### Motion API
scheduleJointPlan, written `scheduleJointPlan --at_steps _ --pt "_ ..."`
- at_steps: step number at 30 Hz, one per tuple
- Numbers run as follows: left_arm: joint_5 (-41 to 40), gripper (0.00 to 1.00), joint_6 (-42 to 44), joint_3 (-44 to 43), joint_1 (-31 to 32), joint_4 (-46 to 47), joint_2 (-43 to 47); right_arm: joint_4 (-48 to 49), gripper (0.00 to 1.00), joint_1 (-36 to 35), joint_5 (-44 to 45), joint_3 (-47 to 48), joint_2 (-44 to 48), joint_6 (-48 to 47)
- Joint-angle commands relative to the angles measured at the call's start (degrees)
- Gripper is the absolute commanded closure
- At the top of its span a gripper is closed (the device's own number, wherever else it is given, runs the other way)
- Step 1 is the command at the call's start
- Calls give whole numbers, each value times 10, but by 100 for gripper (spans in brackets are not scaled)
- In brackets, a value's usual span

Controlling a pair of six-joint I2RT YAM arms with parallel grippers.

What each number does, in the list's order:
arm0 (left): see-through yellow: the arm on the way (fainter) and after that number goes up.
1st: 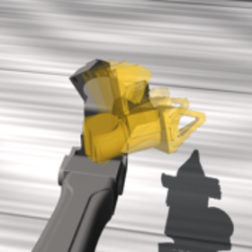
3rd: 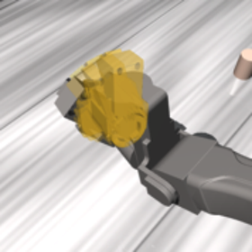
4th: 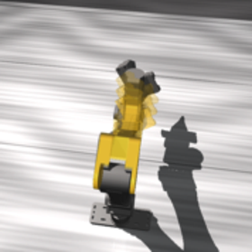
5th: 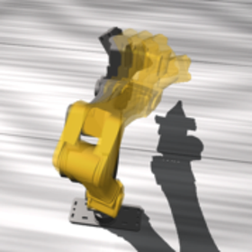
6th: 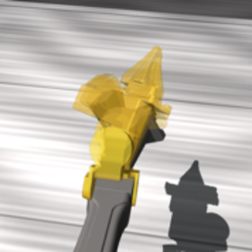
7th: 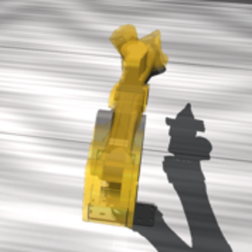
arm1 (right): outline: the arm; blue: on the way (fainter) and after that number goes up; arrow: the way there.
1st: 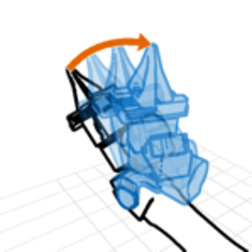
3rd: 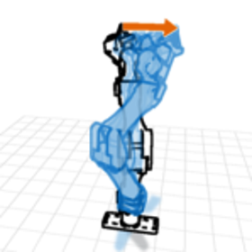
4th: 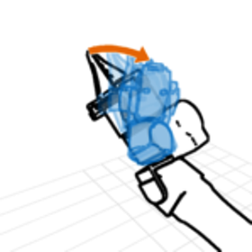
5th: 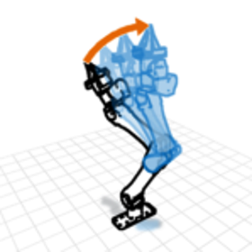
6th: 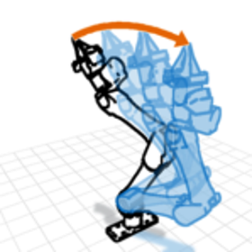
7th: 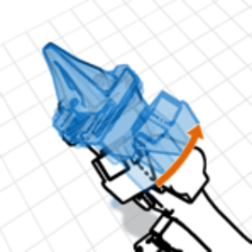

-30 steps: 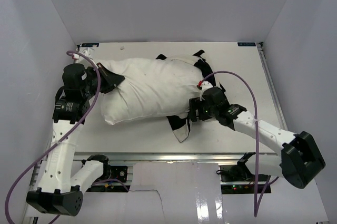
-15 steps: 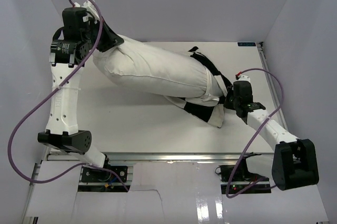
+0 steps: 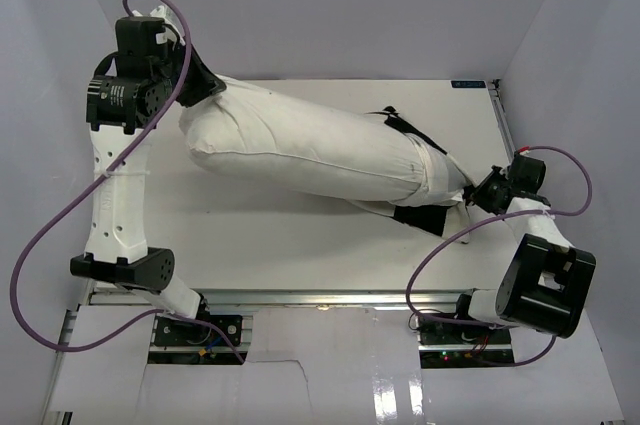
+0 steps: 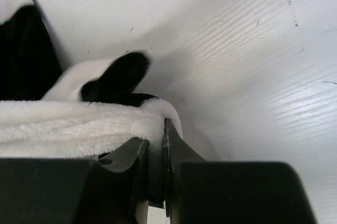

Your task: Remove the pillowcase from the pillow

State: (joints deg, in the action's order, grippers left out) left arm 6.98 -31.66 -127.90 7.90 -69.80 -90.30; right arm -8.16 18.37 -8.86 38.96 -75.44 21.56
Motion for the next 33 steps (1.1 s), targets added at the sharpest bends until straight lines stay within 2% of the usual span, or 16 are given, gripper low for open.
scheduleJointPlan --at_steps 1,7,11,14,18,27,33 --pt "-181 100 30 -40 -35 135 76 -19 92 51 121 35 -23 -7" --pt "-279 100 54 -4 -35 139 92 -15 92 80 101 55 -51 1" --pt "-325 100 77 61 -35 161 97 -11 92 83 118 68 -45 5" --pt "-400 100 104 56 -35 173 99 -17 92 98 106 88 -50 5" --pt "-433 100 134 25 -36 179 96 -19 92 110 112 100 -45 14" --pt "-412 100 120 86 -36 189 102 -48 92 127 103 139 -18 2" --pt "-347 100 113 203 -36 238 114 -39 92 127 47 131 6 -7"
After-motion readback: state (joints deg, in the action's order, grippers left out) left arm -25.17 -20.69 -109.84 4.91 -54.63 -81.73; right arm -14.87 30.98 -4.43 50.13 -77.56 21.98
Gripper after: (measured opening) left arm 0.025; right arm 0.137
